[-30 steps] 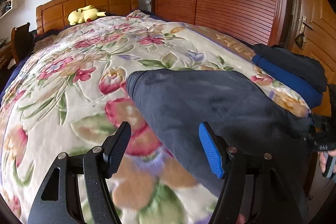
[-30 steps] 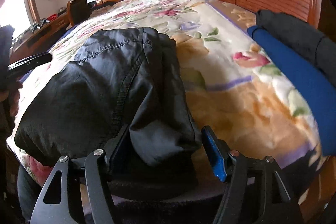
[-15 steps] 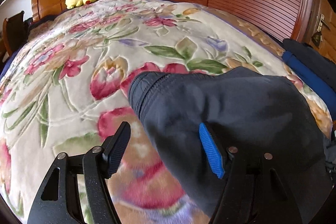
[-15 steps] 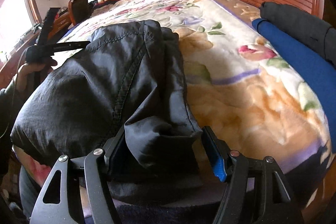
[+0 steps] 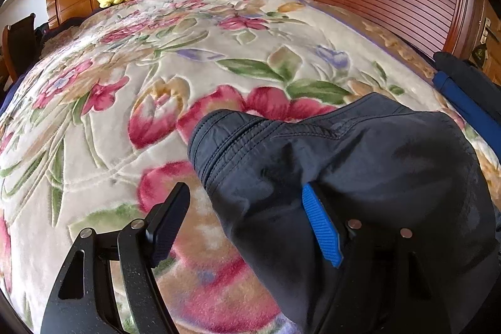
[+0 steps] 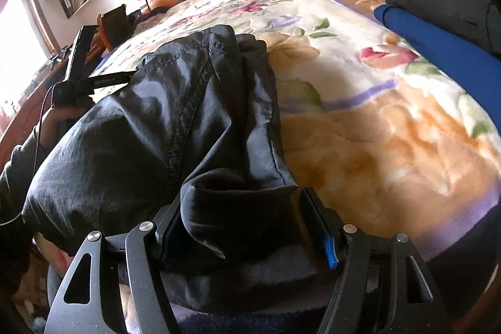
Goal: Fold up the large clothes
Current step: 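Grasp the jacket's opposite end with the left gripper while the right gripper holds it, then lift the folded jacket with both grippers and lay it on the clothes stack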
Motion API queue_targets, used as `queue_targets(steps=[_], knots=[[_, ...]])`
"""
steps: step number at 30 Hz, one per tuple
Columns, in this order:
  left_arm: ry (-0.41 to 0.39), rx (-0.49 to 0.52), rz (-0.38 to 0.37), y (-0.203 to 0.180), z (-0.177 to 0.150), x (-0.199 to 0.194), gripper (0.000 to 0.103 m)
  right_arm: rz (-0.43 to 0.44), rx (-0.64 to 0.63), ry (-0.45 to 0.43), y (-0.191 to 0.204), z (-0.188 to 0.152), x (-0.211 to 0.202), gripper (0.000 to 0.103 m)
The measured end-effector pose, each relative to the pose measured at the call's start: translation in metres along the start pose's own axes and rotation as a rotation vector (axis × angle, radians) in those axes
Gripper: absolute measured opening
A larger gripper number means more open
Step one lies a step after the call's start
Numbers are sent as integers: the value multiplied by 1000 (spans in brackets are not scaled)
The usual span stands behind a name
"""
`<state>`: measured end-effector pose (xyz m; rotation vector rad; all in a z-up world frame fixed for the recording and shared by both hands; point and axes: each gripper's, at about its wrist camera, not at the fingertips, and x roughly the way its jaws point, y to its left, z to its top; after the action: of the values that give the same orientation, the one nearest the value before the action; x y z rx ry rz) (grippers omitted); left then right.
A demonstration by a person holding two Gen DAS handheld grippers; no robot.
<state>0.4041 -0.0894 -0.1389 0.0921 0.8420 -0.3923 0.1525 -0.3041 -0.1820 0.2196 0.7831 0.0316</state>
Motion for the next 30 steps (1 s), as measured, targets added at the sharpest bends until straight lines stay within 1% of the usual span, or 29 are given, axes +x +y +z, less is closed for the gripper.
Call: queue_targets(steps=[3,4,5,6,8,9,11,12,13,16,19,22,26,30], knots=[[16,-18,-30,2,2,3,75,21,11,17,-1,1,4,68],[22,-27,-51,4,2,3,71,31,12,24,-1,2,5,64],[35,-50,-97,7,3,5,63,49,10,34,-2,4,6,55],[42,-65,-120,8,3,6,60,76,11,44,-1,5,8,52],[45,-71,-147,9,4,5,48,118,5,62,1,7,10,38],[46,-67,-146,8,5,4,45,136,-1,64,2,8,11,35],[47,-68,-130,7,6,1,32,141,-9,47,3,7,9,28],[44,-66,-124,6,6,-1,29,143,-23,32,4,6,8,27],[40,-65,-117,5,6,-4,23,142,-31,15,5,5,6,24],[18,-39,-58,-1,9,-19,14,144,-49,-43,6,4,-3,21],[-21,-30,-23,-4,14,-40,10,162,-54,-94,4,7,-14,19],[-62,-28,-10,-8,20,-63,8,177,-75,-150,7,10,-24,18],[-127,4,19,-27,28,-97,7,192,-121,-214,7,17,-42,16],[-193,36,47,-51,39,-122,7,179,-159,-288,1,29,-59,16]])
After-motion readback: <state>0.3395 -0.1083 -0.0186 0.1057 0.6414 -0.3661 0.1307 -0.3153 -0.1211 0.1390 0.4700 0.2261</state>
